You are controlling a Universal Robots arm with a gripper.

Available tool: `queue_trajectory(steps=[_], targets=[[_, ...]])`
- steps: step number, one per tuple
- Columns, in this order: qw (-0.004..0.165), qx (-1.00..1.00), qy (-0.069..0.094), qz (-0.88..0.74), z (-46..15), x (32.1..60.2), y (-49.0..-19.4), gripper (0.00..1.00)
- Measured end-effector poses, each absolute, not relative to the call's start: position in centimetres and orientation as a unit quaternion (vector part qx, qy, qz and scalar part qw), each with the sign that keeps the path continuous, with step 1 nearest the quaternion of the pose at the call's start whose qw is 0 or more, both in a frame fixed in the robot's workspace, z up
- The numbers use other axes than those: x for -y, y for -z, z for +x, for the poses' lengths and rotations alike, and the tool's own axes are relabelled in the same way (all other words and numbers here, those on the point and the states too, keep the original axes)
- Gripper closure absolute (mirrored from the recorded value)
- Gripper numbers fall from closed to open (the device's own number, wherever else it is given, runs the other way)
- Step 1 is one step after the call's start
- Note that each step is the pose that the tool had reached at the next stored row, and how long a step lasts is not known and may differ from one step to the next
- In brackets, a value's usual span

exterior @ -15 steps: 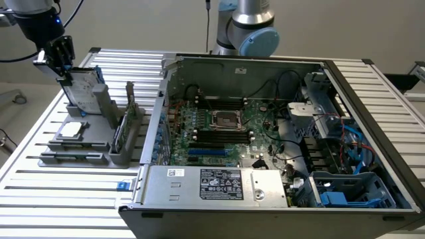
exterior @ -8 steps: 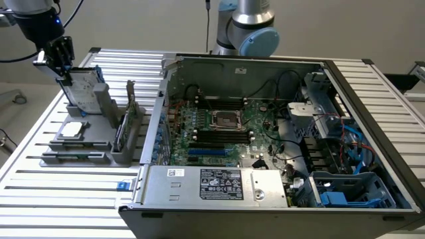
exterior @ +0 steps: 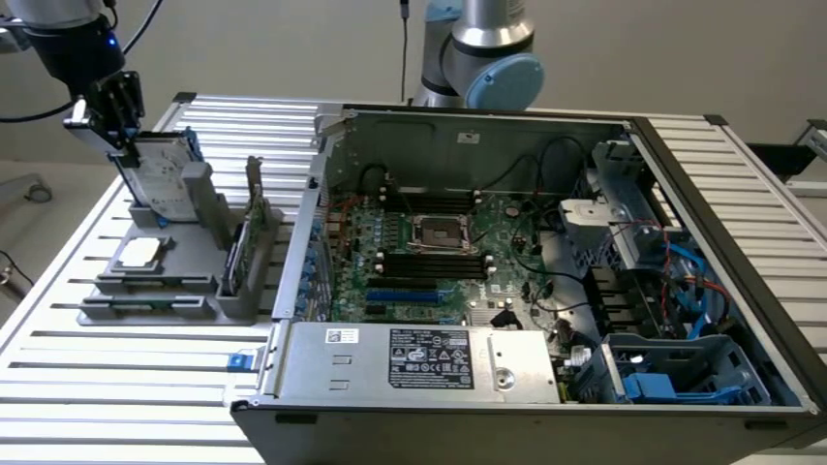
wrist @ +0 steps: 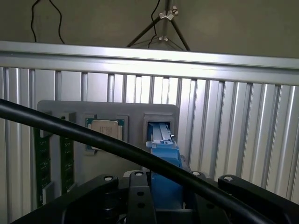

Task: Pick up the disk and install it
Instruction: 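Pick up the disk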

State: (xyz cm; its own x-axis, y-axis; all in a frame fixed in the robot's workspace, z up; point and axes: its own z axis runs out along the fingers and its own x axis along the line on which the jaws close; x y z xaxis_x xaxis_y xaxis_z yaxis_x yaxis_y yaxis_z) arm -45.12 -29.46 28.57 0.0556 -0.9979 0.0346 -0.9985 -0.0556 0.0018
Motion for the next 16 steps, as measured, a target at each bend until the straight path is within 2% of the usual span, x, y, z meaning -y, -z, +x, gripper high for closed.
queue_trajectory(steps=[12, 16], targets=[[0.013, 0.687, -0.012, 0.726, -45.1, 29.5, -28.6, 0.67], [0.013, 0.687, -0.012, 0.726, -45.1, 29.5, -30.0, 0.67]])
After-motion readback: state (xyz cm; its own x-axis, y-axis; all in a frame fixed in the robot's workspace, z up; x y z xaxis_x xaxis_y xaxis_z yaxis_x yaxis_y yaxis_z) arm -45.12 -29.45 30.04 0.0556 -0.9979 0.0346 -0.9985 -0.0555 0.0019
